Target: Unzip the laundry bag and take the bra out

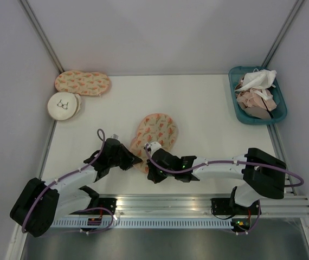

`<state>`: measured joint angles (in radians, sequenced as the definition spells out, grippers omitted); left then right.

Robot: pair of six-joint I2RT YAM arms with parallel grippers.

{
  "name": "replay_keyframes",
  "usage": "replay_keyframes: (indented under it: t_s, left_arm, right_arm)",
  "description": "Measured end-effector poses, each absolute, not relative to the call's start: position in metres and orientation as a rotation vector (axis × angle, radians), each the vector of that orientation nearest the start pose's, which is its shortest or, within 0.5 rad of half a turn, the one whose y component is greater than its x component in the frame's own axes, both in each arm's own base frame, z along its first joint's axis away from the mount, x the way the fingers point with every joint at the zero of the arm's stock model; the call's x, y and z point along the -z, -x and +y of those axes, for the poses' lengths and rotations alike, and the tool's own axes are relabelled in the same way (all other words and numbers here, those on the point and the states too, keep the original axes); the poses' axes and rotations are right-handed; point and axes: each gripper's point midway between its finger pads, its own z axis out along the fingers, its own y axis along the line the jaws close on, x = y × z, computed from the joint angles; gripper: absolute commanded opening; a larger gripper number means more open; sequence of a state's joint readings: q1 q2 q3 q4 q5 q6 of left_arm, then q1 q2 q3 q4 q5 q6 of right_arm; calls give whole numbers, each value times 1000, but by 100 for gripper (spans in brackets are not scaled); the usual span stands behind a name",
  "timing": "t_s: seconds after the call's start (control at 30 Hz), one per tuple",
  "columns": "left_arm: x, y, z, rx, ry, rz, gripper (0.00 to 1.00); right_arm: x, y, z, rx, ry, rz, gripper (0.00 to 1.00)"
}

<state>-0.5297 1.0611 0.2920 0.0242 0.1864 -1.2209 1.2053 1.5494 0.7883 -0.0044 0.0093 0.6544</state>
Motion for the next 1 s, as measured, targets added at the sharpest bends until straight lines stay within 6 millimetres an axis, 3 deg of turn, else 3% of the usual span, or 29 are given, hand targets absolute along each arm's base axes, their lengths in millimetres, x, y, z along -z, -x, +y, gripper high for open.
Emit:
replay_keyframes:
  t_s: [0.17, 0.53, 0.83, 0.87, 0.93, 0.97, 1.0]
  left_arm:
    - [-45, -208, -202, 996, 733, 2461, 2]
    - [-46, -213, -207, 997, 642, 2495, 2]
    - [-46, -213, -218, 1056, 567, 2529, 7]
    - [-47, -213, -219, 1068, 561, 2523, 11]
    - [-53, -213, -221, 1096, 540, 2501, 36]
    - [-55, -212, -222, 1113, 531, 2491, 59]
    - [-58, -209, -222, 1127, 511, 2484, 70]
  right_arm:
    - [-49, -122, 359, -730, 671, 2465, 0]
    - [-27, -146, 300, -256, 491, 2536, 0]
    - [-25, -165, 282, -36, 392, 2489, 0]
    - [-26, -166, 281, -25, 380, 2481, 0]
    - [-28, -170, 277, 1, 351, 2463, 0]
    - [-29, -172, 274, 24, 339, 2451, 2]
    - [-30, -174, 268, 56, 329, 2442, 8]
